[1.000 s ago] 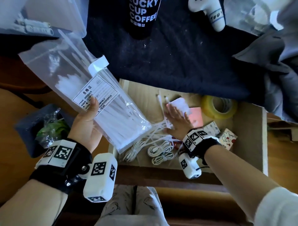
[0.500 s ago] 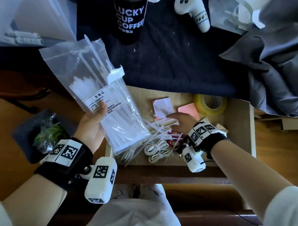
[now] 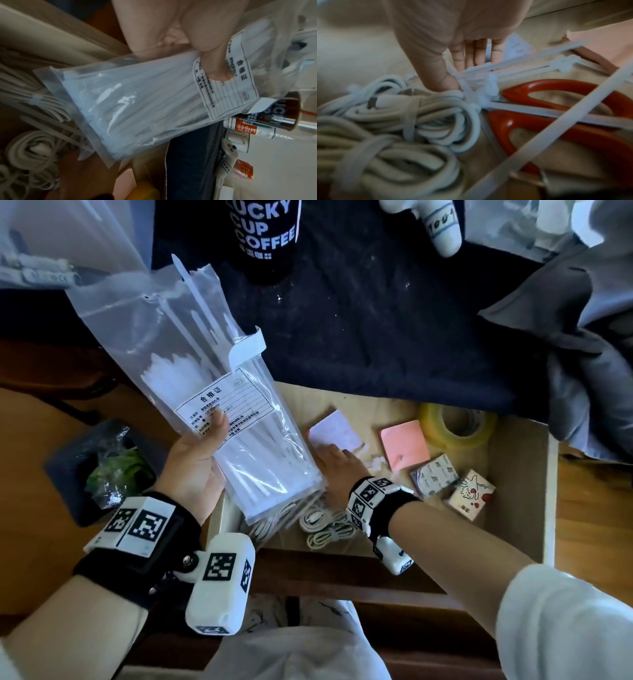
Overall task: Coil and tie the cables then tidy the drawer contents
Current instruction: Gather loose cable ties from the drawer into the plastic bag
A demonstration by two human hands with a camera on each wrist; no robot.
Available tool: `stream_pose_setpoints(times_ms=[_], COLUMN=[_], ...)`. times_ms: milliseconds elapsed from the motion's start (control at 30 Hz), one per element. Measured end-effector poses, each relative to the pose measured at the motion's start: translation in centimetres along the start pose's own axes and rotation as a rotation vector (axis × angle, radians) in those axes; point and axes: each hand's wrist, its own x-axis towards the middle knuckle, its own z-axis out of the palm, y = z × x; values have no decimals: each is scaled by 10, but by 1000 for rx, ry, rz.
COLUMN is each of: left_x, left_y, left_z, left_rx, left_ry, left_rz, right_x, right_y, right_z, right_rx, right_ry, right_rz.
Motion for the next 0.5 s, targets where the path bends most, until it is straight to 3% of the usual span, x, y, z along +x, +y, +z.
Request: stream_pose_setpoints(times_ms=[67,167,300,433,500], left_x=[-2,-4,-7,-14,-16], left_y=[0,-2,-6,4,8], left_z=[5,4,-9,2,5], left_rx=[61,141,411,156,17], left_ry=[12,46,68,87,66], left_rz=[23,30,-1,-3,-19], right_x=[3,8,7,-3,-14], right_y=[1,1,0,11,17], right_z=[-1,-4,-2,-7,-12], right_rx=[18,-170,-219,-39,104], right_ry=[1,20,16,41,-19], right_rz=[-15,-4,107,177,191])
